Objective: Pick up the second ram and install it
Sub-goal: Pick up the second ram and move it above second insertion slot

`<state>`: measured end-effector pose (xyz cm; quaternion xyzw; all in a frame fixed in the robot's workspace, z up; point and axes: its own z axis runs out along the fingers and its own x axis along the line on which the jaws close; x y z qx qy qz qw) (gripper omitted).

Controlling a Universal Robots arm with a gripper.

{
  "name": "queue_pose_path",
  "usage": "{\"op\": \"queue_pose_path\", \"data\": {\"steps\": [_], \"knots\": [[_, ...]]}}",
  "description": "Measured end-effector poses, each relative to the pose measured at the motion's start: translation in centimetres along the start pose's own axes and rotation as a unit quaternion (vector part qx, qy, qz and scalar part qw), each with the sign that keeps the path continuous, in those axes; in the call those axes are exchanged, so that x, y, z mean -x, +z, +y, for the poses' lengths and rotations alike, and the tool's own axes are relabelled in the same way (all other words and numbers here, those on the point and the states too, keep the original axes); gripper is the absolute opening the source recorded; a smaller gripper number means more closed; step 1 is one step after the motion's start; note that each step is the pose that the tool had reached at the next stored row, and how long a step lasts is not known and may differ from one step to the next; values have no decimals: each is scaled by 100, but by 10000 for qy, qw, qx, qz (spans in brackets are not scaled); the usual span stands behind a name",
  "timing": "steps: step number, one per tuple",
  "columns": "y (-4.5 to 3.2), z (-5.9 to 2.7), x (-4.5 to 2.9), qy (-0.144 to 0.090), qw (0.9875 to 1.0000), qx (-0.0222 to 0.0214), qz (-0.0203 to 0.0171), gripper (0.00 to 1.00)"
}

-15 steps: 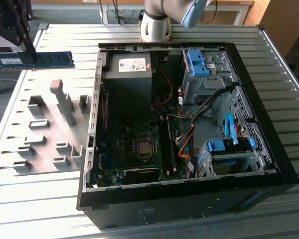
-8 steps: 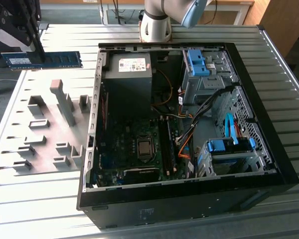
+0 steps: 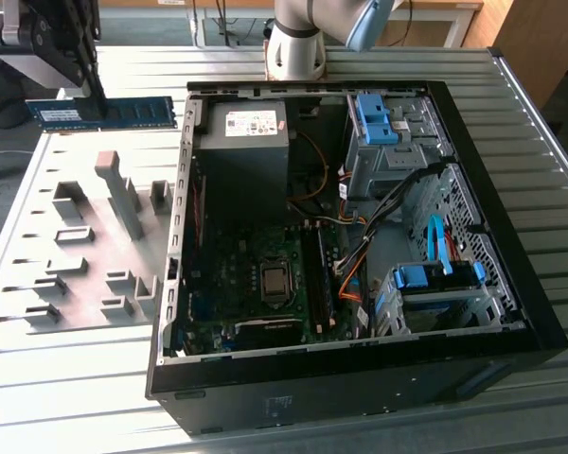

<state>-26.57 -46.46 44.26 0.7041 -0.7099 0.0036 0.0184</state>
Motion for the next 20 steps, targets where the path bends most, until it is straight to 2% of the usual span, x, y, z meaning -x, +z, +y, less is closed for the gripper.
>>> {"op": "queue_pose_path", "data": {"steps": [20], "knots": [[-8, -391, 4, 0, 10000, 1, 0, 14]]}}
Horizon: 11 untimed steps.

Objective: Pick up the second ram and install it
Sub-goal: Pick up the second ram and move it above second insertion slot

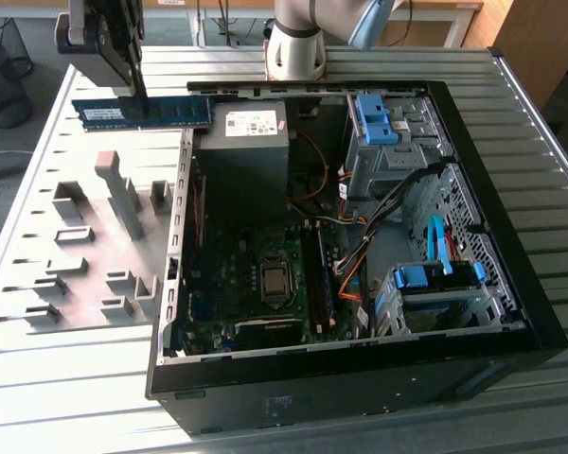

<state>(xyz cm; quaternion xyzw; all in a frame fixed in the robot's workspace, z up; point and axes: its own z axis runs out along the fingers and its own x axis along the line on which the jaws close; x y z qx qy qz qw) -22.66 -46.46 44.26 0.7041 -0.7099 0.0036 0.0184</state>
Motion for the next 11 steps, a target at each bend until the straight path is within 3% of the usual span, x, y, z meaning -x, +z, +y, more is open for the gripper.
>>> {"op": "queue_pose_path", "data": {"steps": [11], "knots": [[-4, -194, 2, 0, 10000, 0, 0, 14]]}}
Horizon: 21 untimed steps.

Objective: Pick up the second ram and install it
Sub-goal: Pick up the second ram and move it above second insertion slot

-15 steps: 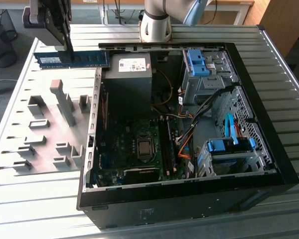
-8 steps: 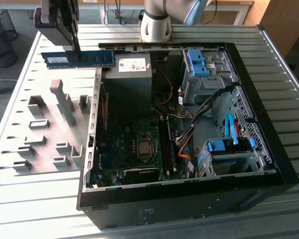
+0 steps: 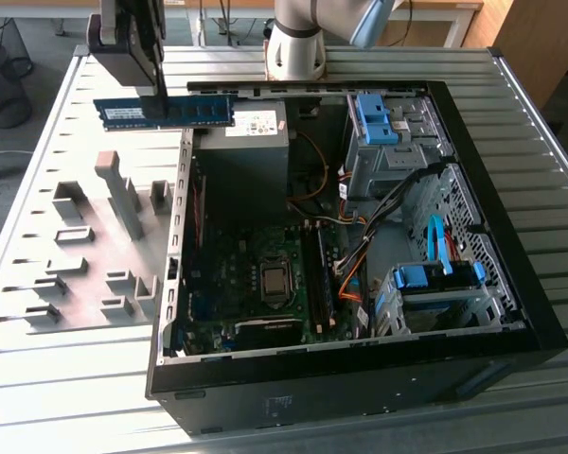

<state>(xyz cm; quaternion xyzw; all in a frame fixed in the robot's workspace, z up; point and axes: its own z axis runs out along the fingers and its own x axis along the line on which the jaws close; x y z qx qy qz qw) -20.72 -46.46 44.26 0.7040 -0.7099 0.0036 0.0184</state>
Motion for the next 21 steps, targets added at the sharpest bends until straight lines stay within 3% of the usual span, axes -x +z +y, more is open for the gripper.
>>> {"op": "queue_pose_path", "data": {"steps": [3, 4, 21], "knots": [[-1, -45, 0, -1, 10000, 0, 0, 14], [-2, -122, 1, 0, 10000, 0, 0, 14], [-8, -377, 3, 0, 10000, 0, 0, 14]]}}
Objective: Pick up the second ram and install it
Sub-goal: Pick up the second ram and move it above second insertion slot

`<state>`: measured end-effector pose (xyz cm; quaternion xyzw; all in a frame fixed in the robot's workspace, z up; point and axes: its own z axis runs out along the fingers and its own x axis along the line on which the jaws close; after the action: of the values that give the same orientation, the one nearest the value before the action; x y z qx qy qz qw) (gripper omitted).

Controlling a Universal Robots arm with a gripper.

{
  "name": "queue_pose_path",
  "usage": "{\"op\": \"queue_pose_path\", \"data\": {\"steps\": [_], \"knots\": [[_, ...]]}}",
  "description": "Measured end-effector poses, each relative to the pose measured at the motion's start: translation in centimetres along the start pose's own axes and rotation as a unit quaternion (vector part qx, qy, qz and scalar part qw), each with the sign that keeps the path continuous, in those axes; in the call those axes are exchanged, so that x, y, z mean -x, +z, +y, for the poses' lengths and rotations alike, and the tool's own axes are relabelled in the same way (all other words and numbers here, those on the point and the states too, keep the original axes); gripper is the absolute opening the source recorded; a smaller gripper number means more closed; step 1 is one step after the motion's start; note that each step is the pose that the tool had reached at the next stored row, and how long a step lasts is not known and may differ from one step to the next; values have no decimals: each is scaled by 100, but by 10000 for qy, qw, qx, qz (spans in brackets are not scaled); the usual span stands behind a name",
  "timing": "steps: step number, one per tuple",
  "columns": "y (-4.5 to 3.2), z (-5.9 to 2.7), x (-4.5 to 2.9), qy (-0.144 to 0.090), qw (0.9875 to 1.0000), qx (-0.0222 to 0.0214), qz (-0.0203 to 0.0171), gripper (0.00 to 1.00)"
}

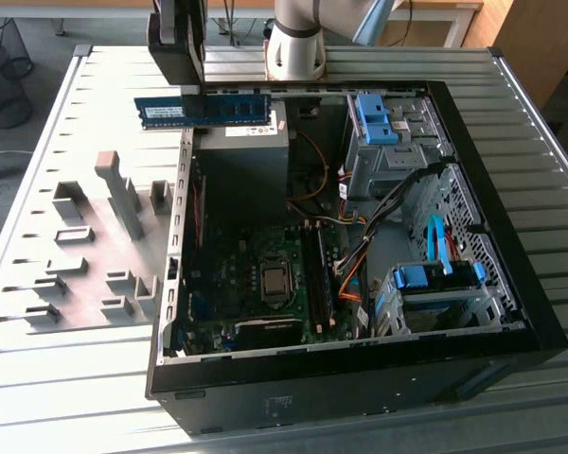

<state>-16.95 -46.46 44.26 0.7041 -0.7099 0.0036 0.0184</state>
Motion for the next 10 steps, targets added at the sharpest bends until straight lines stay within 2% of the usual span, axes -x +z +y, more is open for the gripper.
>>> {"op": "queue_pose_path", "data": {"steps": [10], "knots": [[-3, -163, 1, 0, 10000, 0, 0, 14]]}}
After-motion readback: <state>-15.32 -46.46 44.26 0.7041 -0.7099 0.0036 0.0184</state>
